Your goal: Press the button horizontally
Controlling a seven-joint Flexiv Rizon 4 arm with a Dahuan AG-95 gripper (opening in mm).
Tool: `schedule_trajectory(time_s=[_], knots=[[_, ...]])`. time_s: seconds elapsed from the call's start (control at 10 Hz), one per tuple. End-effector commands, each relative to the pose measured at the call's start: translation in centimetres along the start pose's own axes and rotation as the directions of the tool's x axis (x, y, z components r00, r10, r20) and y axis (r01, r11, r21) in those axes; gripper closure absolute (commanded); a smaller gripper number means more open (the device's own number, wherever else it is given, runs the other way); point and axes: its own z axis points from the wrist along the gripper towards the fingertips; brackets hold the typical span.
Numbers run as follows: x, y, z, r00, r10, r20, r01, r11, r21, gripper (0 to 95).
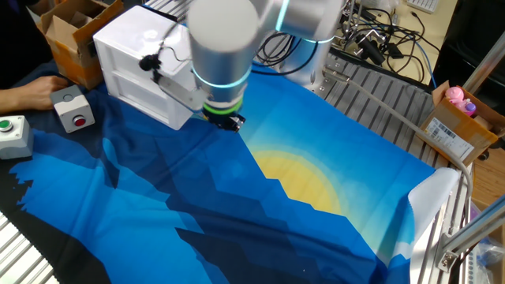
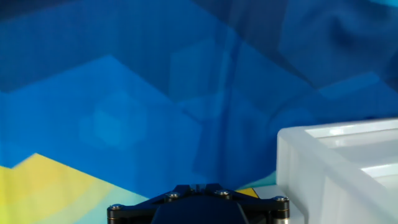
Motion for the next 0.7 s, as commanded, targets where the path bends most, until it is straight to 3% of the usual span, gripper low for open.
schedule_trajectory(time_s=[0.1, 0.3, 0.7], knots=[[0.32, -0.06, -0.64, 0.999, 0.03, 0.024, -0.03, 0.999, -0.029, 95.0], [0.3, -0.15, -0.67, 0.999, 0.034, 0.019, -0.032, 0.997, -0.072, 95.0], [0.41, -0.18, -0.54, 0.998, 0.066, 0.023, -0.064, 0.995, -0.078, 95.0]])
